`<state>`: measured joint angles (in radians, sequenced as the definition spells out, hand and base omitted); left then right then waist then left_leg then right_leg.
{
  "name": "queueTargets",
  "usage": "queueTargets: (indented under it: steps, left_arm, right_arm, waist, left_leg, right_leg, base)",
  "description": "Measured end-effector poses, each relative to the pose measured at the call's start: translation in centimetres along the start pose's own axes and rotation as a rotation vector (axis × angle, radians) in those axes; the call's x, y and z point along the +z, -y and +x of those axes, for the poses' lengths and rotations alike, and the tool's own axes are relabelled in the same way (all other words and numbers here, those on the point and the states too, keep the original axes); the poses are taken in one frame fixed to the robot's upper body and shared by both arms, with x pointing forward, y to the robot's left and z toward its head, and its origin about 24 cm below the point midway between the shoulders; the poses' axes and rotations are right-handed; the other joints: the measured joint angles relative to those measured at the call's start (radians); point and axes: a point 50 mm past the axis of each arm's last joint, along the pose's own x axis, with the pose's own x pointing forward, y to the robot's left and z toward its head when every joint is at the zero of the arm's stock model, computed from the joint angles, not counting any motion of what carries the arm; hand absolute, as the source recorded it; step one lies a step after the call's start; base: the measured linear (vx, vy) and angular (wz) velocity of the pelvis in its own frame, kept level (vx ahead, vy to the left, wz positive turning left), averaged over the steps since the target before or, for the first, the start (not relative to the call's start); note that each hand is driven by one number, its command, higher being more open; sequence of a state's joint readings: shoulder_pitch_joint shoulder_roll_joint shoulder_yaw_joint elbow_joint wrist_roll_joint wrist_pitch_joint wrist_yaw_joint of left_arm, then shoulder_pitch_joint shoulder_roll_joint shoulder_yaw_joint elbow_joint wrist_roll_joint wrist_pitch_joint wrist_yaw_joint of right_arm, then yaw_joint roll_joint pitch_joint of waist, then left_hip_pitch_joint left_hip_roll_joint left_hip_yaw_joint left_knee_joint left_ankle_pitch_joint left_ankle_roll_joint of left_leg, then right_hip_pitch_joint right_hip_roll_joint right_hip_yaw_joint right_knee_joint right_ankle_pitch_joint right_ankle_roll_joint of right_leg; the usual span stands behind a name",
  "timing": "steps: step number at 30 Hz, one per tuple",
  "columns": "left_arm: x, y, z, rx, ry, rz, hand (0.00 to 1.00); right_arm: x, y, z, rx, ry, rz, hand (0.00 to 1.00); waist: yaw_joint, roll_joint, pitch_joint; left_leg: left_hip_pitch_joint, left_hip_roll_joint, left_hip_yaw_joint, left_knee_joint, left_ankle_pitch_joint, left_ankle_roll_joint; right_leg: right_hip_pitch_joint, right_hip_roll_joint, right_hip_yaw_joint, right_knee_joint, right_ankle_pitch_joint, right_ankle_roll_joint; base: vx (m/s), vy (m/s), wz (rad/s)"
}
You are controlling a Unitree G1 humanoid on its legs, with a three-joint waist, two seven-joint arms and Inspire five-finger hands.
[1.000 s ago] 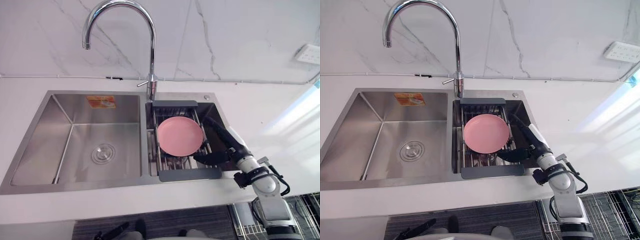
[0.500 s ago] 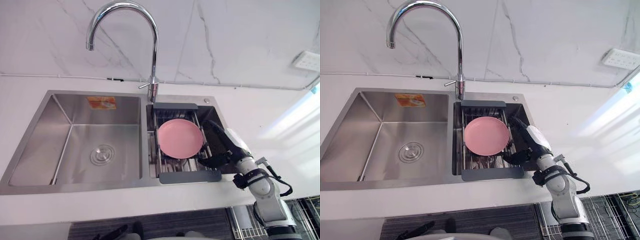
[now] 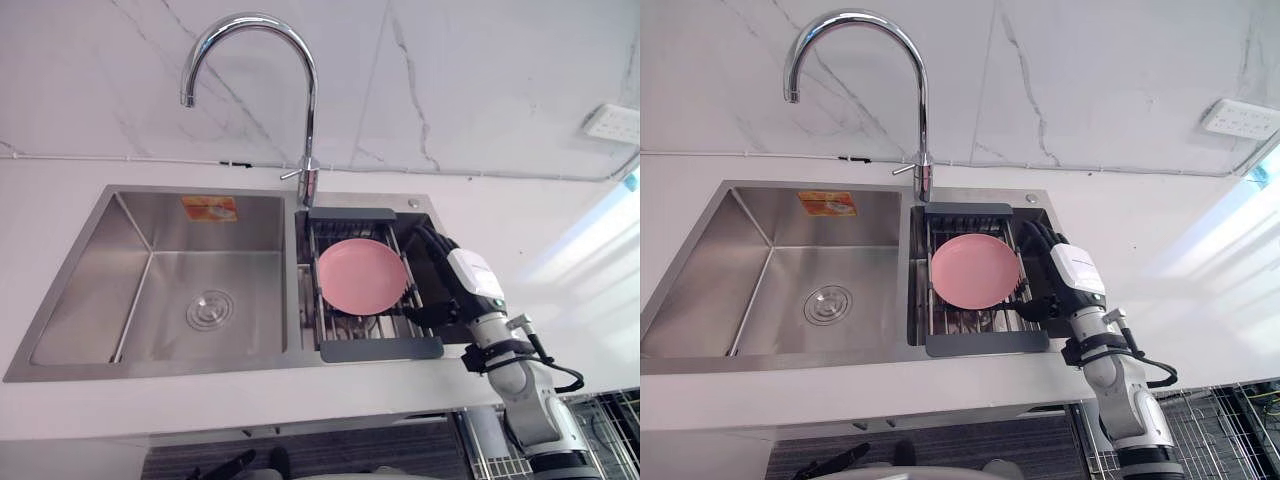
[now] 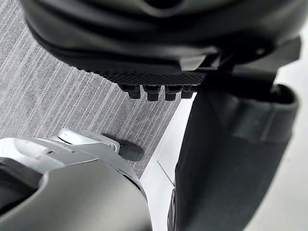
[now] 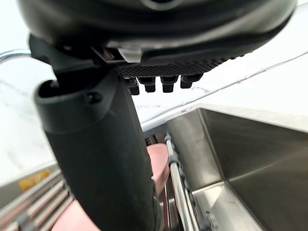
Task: Walk over to the sink, pick up the cup, carry it to the dishwasher, place the cup inside the dishwasher, then close the dishwasher door
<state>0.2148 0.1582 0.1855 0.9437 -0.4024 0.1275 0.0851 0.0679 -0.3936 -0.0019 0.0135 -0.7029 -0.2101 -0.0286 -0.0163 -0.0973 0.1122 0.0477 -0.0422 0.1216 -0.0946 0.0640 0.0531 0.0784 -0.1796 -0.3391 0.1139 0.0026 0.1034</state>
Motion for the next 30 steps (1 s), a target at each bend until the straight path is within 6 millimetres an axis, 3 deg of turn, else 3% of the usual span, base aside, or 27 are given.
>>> queueTargets:
  steps: [15,28,30]
  left_arm:
    - [0.1,0.1,0.0,-0.005,0.002,0.037,1.0]
    - [0.2,0.6,-0.1,-0.029,0.007,0.068,1.0]
    - [0.1,0.5,-0.1,-0.028,0.003,0.067,1.0]
  right_arm:
    - [-0.7,-2.8,0.0,0.112,-0.03,-0.048,1.0]
    - [-1.1,-2.5,1.7,0.06,-0.038,-0.113,1.0]
    - [-0.9,-2.2,2.1,0.033,-0.017,-0.124,1.0]
  waist:
    - [0.005,0.003,0.001]
    - [0.033,0.019,0.012]
    - [0.035,0.018,0.012]
  left_leg:
    - [-0.003,-0.011,-0.026,0.0,0.003,-0.003]
    - [-0.004,-0.019,-0.05,0.0,0.022,-0.003]
    - [-0.007,-0.031,-0.05,0.0,0.022,-0.001]
  right_leg:
    - [0.016,-0.013,-0.04,0.004,-0.001,-0.001]
    - [0.028,-0.016,-0.053,0.001,-0.024,-0.013]
    - [0.033,-0.027,-0.057,-0.013,-0.053,0.004]
  base:
    - [0.02,-0.016,0.08]
    - [-0.02,-0.035,0.05]
    - [-0.05,-0.059,0.0]
